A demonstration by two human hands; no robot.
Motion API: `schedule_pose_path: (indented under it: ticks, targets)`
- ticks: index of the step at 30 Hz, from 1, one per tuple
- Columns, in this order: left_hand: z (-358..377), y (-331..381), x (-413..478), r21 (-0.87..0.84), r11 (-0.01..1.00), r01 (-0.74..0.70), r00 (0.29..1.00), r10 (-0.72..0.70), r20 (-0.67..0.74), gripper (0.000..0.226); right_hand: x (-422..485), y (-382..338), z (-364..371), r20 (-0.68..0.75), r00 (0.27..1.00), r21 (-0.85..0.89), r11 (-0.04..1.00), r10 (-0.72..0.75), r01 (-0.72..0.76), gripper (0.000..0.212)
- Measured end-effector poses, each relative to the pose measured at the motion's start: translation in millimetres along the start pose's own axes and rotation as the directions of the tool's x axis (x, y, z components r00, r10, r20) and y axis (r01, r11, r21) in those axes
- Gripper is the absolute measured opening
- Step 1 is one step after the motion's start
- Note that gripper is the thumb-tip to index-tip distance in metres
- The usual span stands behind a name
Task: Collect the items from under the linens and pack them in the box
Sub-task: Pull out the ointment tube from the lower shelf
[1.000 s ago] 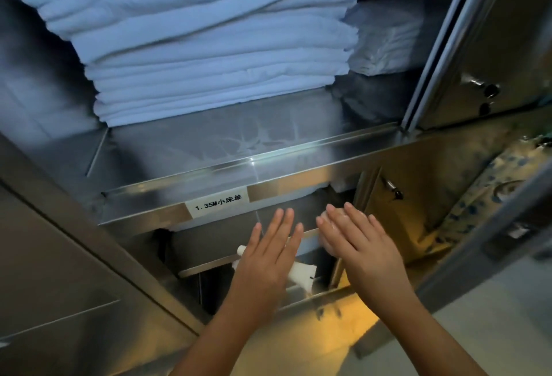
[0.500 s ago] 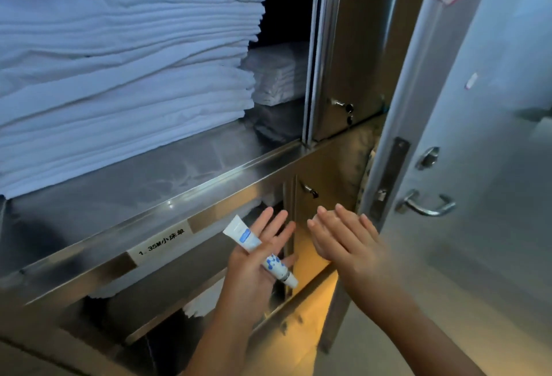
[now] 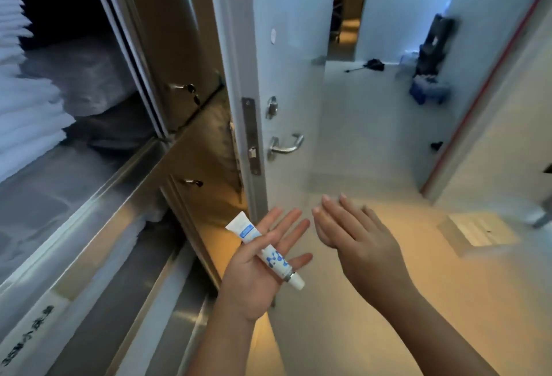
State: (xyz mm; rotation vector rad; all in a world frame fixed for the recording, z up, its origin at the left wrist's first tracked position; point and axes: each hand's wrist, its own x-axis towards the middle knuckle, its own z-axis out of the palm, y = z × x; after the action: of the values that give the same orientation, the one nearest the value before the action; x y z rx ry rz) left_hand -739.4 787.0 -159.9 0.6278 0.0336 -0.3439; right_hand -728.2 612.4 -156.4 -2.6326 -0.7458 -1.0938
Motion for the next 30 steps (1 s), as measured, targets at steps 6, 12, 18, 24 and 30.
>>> schedule_pose_path:
  ticks: [6,12,18,24,30]
  targets:
    - [45,-53,27,0.047,0.970,0.240,0.947,-0.245,0.209,0.051,-47,31,-61,-0.037,0.984,-0.221,0.959,0.175,-0.179,0.055]
    - [111,-135,43,0.134,0.908,0.398,0.842,-0.419,0.340,0.054,-108,80,-136,-0.111,0.929,-0.340,0.865,0.352,-0.369,0.048]
    - [201,-250,42,0.247,0.805,0.540,0.681,-0.590,0.434,0.050,-201,136,-223,-0.190,0.855,-0.499,0.703,0.482,-0.507,0.050]
    - [283,-368,24,0.333,0.683,0.650,0.496,-0.713,0.495,0.048,-296,186,-313,-0.263,0.774,-0.569,0.555,0.576,-0.607,0.050]
    - [352,-465,-4,0.401,0.572,0.716,0.353,-0.792,0.498,0.048,-367,213,-390,-0.317,0.696,-0.620,0.415,0.644,-0.666,0.054]
